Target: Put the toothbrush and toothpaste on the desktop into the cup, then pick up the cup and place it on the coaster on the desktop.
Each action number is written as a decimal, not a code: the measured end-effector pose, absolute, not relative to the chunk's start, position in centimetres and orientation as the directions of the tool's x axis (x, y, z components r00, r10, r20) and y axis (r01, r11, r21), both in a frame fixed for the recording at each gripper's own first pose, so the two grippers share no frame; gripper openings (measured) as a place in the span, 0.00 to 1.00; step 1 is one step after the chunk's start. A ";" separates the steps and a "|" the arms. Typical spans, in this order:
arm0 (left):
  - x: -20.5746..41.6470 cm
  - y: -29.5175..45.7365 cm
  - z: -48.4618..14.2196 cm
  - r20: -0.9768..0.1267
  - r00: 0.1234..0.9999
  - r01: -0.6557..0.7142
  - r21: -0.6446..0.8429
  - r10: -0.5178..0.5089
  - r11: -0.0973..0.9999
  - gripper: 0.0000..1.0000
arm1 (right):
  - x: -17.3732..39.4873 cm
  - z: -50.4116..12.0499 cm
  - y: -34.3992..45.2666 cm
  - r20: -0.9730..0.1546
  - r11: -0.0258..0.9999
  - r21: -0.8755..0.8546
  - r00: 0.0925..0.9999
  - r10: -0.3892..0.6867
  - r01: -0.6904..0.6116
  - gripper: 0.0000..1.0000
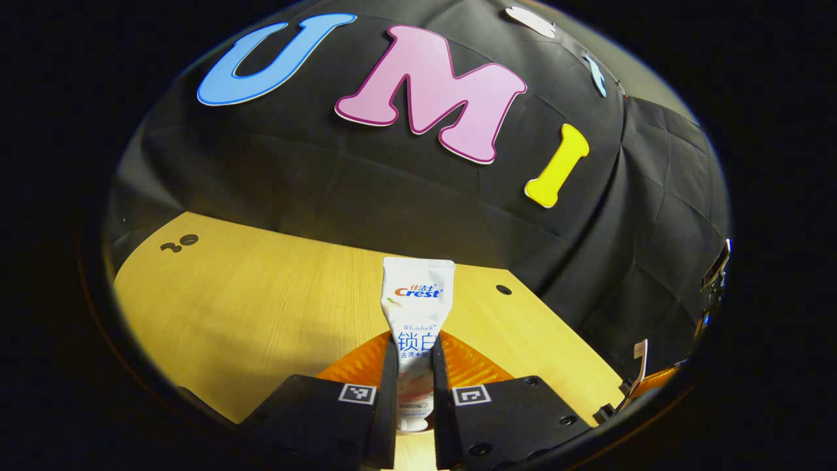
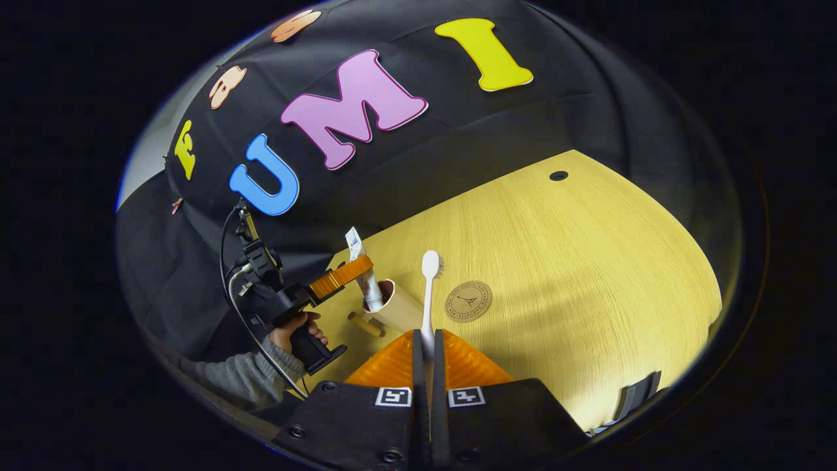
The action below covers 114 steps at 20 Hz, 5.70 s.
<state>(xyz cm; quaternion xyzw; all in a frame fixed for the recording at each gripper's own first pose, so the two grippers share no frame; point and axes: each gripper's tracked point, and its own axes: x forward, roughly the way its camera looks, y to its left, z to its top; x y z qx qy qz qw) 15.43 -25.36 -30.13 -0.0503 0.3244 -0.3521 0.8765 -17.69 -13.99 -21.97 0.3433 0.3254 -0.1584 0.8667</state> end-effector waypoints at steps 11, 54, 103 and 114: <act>13.8 -23.1 -29.9 -0.572 0.548 0.597 -0.243 -0.610 0.764 0.46 | -16.6 -21.0 -12.6 -0.646 0.704 0.525 0.762 -0.036 0.479 0.06; 3.1 -10.4 -24.6 -0.646 0.532 0.498 -0.283 -0.547 0.819 0.70 | 3.1 -30.1 -12.1 -0.415 0.766 0.472 0.877 -0.243 0.436 0.06; 9.0 -16.7 -41.4 -0.975 -0.132 0.960 -0.171 -0.180 0.223 0.76 | -28.3 -25.9 -18.0 -0.729 0.553 0.533 0.680 -0.083 0.640 0.75; 9.0 -16.5 -42.3 -0.984 -0.099 0.951 -0.139 -0.150 0.278 0.33 | -29.5 -25.8 -18.2 -0.740 0.534 0.533 0.668 -0.084 0.657 0.75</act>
